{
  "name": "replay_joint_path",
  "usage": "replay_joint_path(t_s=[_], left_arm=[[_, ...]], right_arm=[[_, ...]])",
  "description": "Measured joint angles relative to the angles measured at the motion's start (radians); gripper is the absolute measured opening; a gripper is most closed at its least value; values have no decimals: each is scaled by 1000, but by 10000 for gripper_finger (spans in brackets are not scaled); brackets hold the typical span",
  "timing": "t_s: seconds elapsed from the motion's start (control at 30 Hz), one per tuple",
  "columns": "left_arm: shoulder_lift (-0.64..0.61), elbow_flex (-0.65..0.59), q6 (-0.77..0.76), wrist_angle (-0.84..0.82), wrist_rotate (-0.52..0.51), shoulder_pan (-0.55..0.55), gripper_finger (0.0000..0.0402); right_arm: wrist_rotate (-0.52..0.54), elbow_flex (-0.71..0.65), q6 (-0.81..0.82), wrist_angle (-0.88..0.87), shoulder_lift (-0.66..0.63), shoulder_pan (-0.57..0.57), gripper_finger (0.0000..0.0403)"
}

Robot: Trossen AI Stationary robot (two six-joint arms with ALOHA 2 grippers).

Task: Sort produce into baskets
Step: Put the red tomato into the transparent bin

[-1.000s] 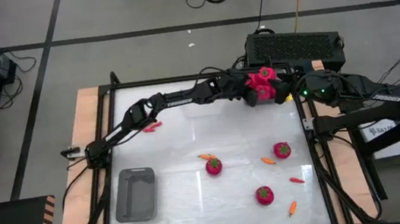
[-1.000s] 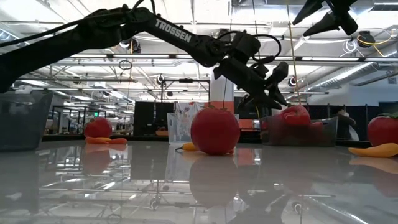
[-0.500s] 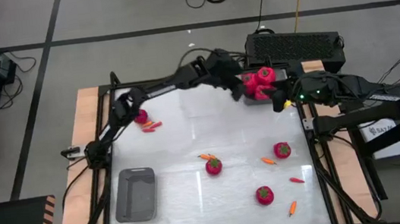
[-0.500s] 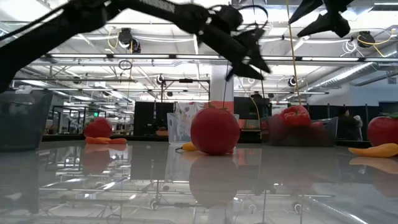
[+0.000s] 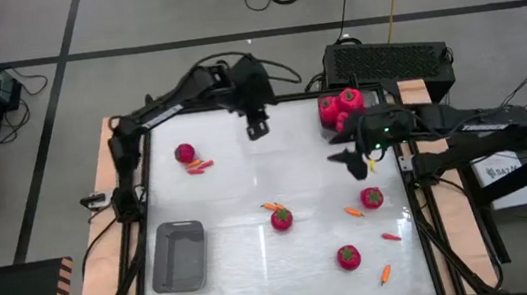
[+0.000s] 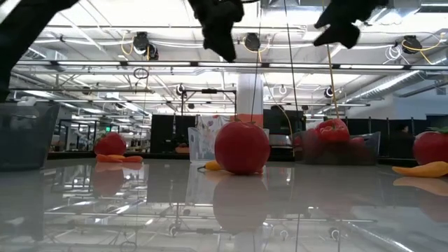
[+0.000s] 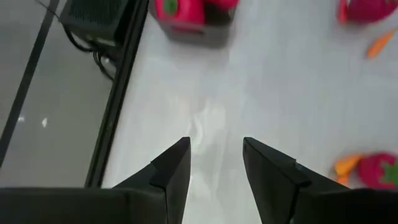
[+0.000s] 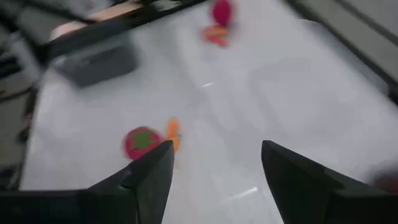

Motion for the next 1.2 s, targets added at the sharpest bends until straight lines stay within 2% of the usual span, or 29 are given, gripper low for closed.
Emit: replay_joint_path(t_s=[0.17, 0.37, 0.43, 0.57, 0.73, 0.87, 1.2], left_arm=[[-132, -173, 2, 3, -28, 0, 155], [-361, -491, -17, 91, -69, 0, 155], [-451, -595, -30, 134, -70, 0, 155], [-605, -759, -30, 164, -71, 0, 155], [-722, -891, 32, 144, -37, -15, 161], [-773, -968, 42, 126, -16, -37, 194], [-786, -1063, -8, 84, -15, -81, 321]], right_arm=[[-27, 0, -111, 143, 91, 37, 235], [-27, 0, -168, 286, 205, 62, 235], [-54, 0, -171, 299, 244, 72, 235], [-172, 0, -229, 309, 322, 95, 235], [-178, 0, -208, 323, 430, 123, 236], [-176, 8, -193, 321, 520, 150, 253], [-174, 195, -275, 272, 769, 211, 362]])
